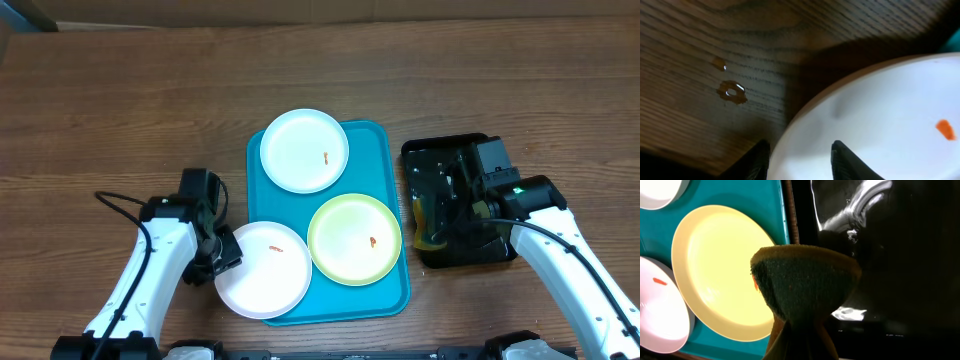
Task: Clean dirty plates on tray and stack at the side
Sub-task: 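Slide the white plate left off the blue tray onto the table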
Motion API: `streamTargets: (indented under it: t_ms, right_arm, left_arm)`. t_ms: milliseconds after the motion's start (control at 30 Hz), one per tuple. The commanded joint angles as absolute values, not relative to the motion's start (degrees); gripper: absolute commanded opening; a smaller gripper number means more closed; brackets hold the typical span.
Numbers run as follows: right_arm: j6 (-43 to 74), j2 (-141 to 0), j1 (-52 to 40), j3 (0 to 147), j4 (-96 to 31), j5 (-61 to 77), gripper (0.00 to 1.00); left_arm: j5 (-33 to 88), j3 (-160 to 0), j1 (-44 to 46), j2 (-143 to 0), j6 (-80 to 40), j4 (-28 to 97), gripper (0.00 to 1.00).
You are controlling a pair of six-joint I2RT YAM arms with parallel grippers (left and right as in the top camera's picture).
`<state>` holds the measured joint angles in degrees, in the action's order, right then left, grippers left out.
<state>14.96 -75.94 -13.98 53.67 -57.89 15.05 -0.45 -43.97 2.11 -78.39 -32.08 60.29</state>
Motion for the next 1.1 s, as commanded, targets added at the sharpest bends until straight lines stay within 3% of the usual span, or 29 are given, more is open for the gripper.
streamTargets:
  t_ms: [0,133,267,500,767,1000,1067]
  right_arm:
    - [15.0,-74.89,-14.2,55.37,-57.49,15.14,0.04]
    - [15.0,-74.89,-14.2,55.37,-57.41,15.14,0.04]
    - [15.0,-74.89,-14.2,55.37,-57.14,15.14,0.04]
    - [14.98,-74.89,-14.2,55.37,-57.14,15.11,0.04]
    - [14.98,-74.89,-14.2,55.37,-57.14,15.11,0.04]
    - [14.98,-74.89,-14.2,55.37,-57.36,15.11,0.04]
    - [14.98,-74.89,-14.2,55.37,-57.39,15.14,0.04]
  left_arm:
    - [-1.13,-41.69,1.85,-78.35,-33.87,58.28,0.37]
    - [-2.79,-41.5,1.85,-78.43,-32.86,55.31,0.11]
    - [-5.02,-42.24,1.85,-78.43,-30.55,50.89,0.04]
    - [-6.61,-46.19,1.85,-78.43,-26.5,45.5,0.07]
    - [-5.87,-49.08,1.89,-78.43,-21.17,38.41,0.27]
    - [0.62,-57.63,1.89,-78.41,-19.81,52.47,0.32]
    - [2.83,-58.96,1.91,-78.41,-21.43,56.75,0.26]
